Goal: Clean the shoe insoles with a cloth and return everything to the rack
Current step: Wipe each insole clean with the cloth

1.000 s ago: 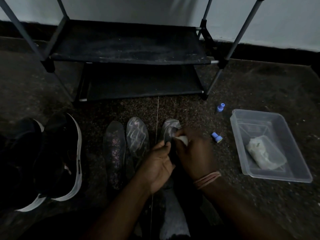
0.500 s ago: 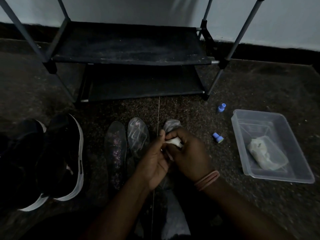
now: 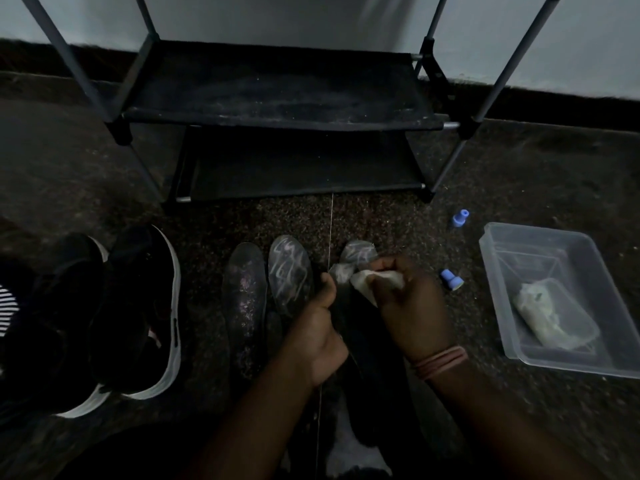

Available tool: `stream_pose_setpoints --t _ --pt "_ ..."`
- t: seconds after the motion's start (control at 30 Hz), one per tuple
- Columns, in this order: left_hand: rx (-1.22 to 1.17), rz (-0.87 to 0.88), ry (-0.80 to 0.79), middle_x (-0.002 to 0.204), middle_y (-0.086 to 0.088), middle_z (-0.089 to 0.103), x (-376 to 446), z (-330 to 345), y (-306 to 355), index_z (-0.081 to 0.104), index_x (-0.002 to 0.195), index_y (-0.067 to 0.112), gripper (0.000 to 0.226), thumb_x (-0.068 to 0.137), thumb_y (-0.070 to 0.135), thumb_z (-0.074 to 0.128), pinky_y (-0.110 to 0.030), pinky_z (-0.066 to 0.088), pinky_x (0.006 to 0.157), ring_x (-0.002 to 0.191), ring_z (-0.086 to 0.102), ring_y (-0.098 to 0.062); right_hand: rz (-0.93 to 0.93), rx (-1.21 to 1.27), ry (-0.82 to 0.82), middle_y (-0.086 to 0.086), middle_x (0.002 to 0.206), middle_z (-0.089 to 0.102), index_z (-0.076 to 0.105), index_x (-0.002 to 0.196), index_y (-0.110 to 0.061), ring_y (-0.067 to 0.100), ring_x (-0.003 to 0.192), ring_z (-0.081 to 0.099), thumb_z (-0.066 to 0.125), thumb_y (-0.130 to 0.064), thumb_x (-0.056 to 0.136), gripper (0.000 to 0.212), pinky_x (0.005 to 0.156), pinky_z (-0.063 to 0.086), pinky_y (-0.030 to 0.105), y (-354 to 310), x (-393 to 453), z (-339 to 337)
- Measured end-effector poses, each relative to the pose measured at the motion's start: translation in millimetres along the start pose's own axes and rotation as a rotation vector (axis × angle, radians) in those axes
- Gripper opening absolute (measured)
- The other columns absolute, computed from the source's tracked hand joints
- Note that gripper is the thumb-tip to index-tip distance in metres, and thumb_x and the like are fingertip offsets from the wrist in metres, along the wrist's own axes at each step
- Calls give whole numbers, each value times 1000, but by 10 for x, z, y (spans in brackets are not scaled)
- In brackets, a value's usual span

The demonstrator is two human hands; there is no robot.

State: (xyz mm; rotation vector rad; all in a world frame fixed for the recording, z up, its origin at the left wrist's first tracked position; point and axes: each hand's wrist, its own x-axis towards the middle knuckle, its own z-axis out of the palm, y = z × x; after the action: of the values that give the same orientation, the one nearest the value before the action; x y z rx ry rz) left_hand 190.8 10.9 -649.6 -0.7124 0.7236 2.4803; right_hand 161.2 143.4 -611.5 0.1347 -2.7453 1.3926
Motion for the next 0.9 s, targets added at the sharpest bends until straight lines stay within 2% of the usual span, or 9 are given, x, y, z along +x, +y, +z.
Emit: stream_pose_setpoints --t 0.1,0.23,0.3,0.37,0.43,0.53,0.6,0.77,0.9 --pt "-17 3 8 130 -17 67 10 -6 -18 64 131 8 60 102 54 39 -45 45 106 123 62 -31 -235 -89 -10 -8 102 68 72 99 -16 -2 96 57 66 -15 88 13 88 41 8 -36 -73 57" --pt "11 35 45 129 -18 68 46 -55 -46 61 134 7 66 97 58 40 -43 47 103 124 61 -30 -363 -173 -238 -2 100 69 74 104 -20 9 91 61 65 -14 87 20 81 49 23 -86 -184 208" --pt "24 41 36 130 -18 67 38 -11 -46 60 136 7 67 94 57 43 -44 45 107 125 60 -30 -388 -189 -223 2 96 70 75 100 -18 14 88 63 64 -18 86 19 77 49 25 -78 -136 176" --pt "37 15 8 133 -16 65 23 47 -71 61 136 10 64 95 55 42 -44 41 111 127 59 -29 -353 -235 -95 7 91 70 75 93 -13 20 83 65 62 -18 84 17 74 46 24 -1 -29 96" --pt "40 -33 -16 133 -16 65 1 91 -109 64 133 10 61 100 54 37 -44 42 110 125 61 -29 -207 -225 8 7 93 69 75 94 -12 23 84 66 64 -6 82 17 75 42 18 52 40 10" --pt "-7 -45 -20 130 -17 67 6 62 -97 70 123 9 61 100 55 36 -43 45 103 118 66 -28 -270 -240 -85 2 98 69 75 97 -15 17 90 62 58 -16 88 19 81 43 18 -57 -35 99" --pt "-28 -25 0 128 -17 68 32 21 -74 73 118 8 63 99 56 37 -43 46 101 114 68 -28 -355 -247 -189 2 92 70 75 91 -16 15 85 61 60 -18 88 16 76 46 22 -146 -108 164" --pt "37 -76 -27 129 -13 68 32 66 -187 77 114 15 61 100 57 35 -43 45 103 114 68 -26 -212 -275 4 7 77 66 70 75 -12 20 71 59 63 -7 84 12 67 47 35 54 12 19" --pt "63 -16 -26 130 -13 68 18 41 -103 77 115 15 60 94 58 41 -43 44 107 118 66 -25 -257 -262 -161 5 82 66 72 86 -17 17 74 60 62 -20 91 12 66 43 24 -112 -147 169"
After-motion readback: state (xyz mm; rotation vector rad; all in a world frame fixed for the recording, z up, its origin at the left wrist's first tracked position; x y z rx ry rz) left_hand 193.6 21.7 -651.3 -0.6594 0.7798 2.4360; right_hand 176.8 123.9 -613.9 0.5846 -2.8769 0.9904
